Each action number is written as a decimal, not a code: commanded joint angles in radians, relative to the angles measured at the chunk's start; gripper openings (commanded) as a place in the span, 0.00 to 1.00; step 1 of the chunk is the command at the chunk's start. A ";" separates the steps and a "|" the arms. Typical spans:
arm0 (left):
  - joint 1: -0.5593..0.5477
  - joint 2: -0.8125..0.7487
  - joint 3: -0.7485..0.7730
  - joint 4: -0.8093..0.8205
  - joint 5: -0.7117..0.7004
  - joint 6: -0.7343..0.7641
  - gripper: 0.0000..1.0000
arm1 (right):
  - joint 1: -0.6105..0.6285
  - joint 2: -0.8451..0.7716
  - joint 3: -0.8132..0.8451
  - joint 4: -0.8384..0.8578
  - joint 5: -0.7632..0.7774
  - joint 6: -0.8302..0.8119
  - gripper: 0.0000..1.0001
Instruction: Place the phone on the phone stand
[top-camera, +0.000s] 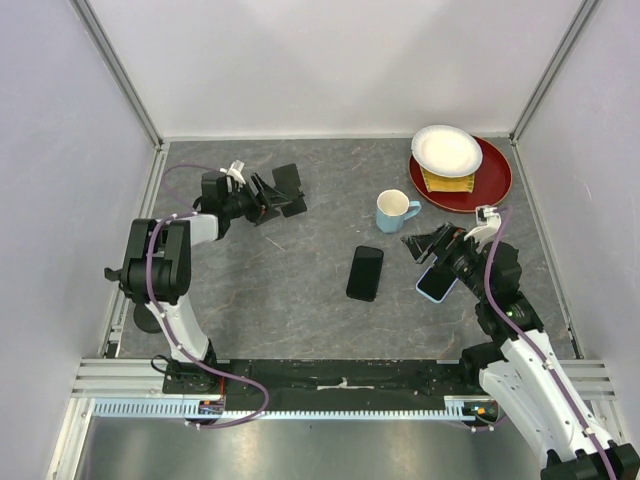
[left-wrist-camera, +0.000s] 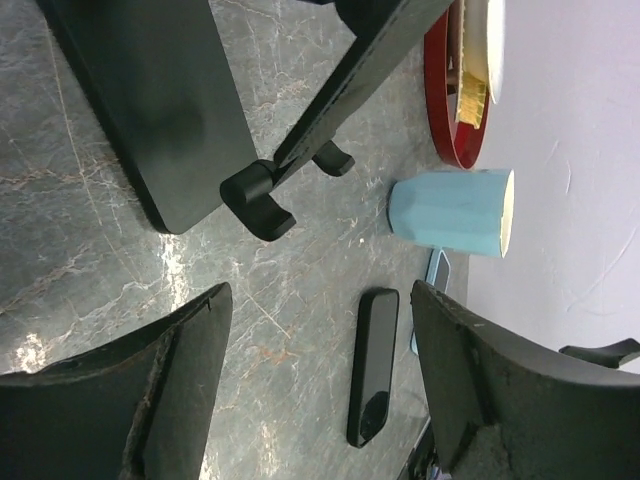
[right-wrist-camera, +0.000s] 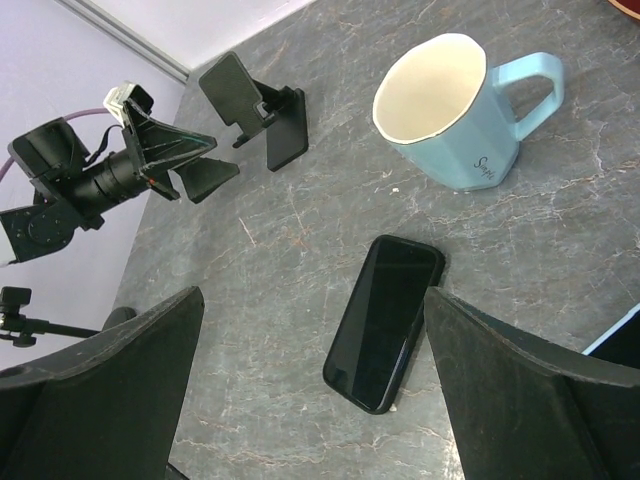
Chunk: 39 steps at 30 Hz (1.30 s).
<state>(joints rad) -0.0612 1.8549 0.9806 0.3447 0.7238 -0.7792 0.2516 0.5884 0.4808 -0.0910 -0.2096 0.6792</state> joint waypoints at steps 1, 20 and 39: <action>-0.003 0.013 -0.033 0.168 -0.024 -0.063 0.79 | -0.002 0.004 0.002 0.025 -0.004 -0.010 0.98; 0.001 0.145 -0.068 0.384 -0.020 -0.227 0.74 | -0.003 -0.002 -0.001 0.039 -0.001 0.020 0.98; 0.000 0.285 0.018 0.511 0.020 -0.469 0.59 | 0.000 -0.015 0.041 -0.004 0.003 0.049 0.98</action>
<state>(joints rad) -0.0647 2.0945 0.9657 0.7406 0.7113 -1.1263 0.2516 0.5617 0.4793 -0.0963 -0.2085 0.7097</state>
